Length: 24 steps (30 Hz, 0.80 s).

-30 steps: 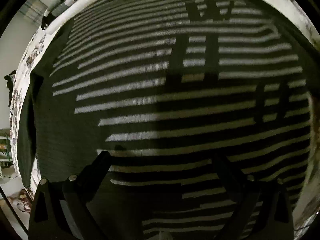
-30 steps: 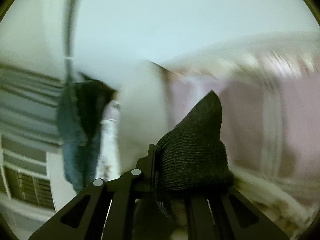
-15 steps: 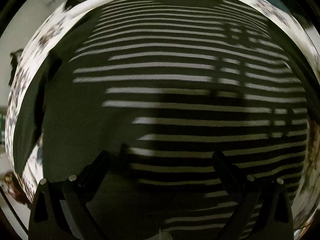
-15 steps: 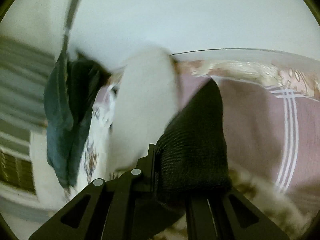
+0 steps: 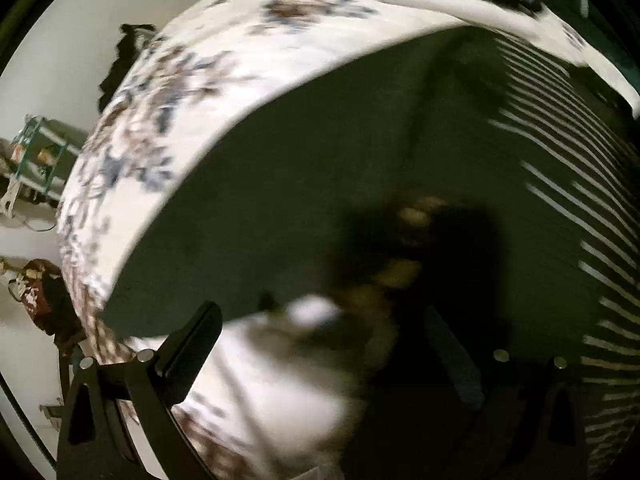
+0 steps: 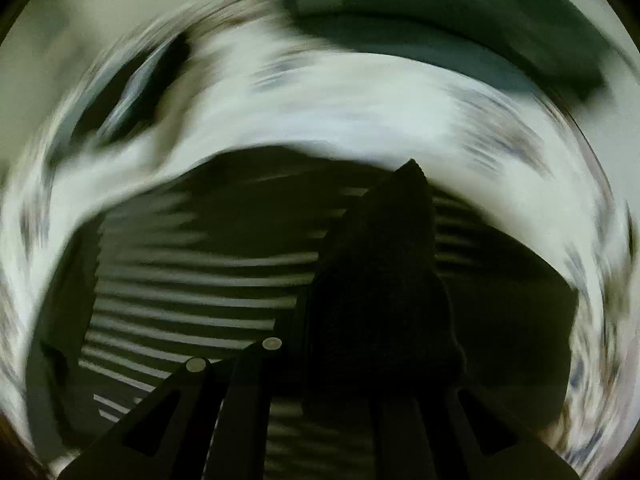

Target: Fold small clothes

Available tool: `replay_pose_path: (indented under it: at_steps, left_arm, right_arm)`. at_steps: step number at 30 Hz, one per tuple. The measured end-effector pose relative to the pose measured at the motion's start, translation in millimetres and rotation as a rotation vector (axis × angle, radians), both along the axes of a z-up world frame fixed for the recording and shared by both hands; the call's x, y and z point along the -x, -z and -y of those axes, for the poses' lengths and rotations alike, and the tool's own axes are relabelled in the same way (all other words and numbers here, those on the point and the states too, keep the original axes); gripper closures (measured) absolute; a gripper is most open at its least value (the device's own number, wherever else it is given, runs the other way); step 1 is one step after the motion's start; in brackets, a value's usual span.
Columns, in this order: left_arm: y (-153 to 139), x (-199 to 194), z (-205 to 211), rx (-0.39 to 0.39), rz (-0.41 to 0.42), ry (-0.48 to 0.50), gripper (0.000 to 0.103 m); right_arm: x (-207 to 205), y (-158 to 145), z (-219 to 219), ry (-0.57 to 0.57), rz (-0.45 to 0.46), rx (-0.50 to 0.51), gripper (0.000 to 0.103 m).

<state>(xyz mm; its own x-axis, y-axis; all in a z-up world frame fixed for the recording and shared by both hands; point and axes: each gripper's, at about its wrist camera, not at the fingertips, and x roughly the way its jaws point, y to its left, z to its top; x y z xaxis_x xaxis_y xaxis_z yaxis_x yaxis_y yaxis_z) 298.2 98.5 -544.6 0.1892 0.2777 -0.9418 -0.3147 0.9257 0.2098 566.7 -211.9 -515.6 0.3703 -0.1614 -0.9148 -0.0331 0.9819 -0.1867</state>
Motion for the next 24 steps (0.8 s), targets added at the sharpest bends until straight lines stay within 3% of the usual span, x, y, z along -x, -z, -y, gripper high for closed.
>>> replay_pose_path:
  at_steps: [3, 5, 9, 11, 13, 14, 15, 16, 17, 20, 24]
  left_arm:
    - [-5, 7, -43, -0.005, 0.017, -0.03, 0.0]
    - [-7, 12, -61, -0.007, 0.026, -0.041, 0.0]
    - [-3, 24, -87, 0.008, 0.021, -0.08, 0.0]
    - [0, 28, -101, 0.025, 0.014, -0.106, 0.0]
    - [0, 33, -115, 0.048, 0.007, -0.137, 0.0]
    - [-2, 38, -121, 0.061, 0.006, -0.156, 0.0]
    - [-4, 41, -127, 0.068, 0.007, -0.169, 0.0]
    - [-7, 47, -136, 0.078, 0.006, -0.187, 0.0]
    - [-10, 54, -146, 0.094, 0.005, -0.205, 0.0]
    - [-16, 77, -176, 0.14, 0.005, -0.27, 0.0]
    - [-7, 108, -215, 0.204, 0.005, -0.352, 0.0]
  right_arm:
    - [-5, 32, -117, -0.179, -0.017, 0.107, 0.096]
    - [2, 47, -166, -0.249, -0.029, 0.15, 0.096]
    - [18, 76, -210, -0.306, -0.062, 0.256, 0.096]
    - [18, 77, -216, -0.298, -0.075, 0.237, 0.093]
    - [24, 63, -203, -0.27, -0.13, 0.082, 0.091]
    - [32, 49, -188, -0.254, -0.195, -0.15, 0.082]
    - [38, 42, -177, -0.237, -0.234, -0.294, 0.062]
    - [51, 33, -158, -0.194, -0.285, -0.52, 0.053]
    - [68, 24, -138, -0.14, -0.295, -0.68, 0.043]
    - [111, 14, -93, 0.017, -0.294, -0.756, 0.041]
    - [139, 25, -39, 0.181, -0.31, -0.73, 0.04]
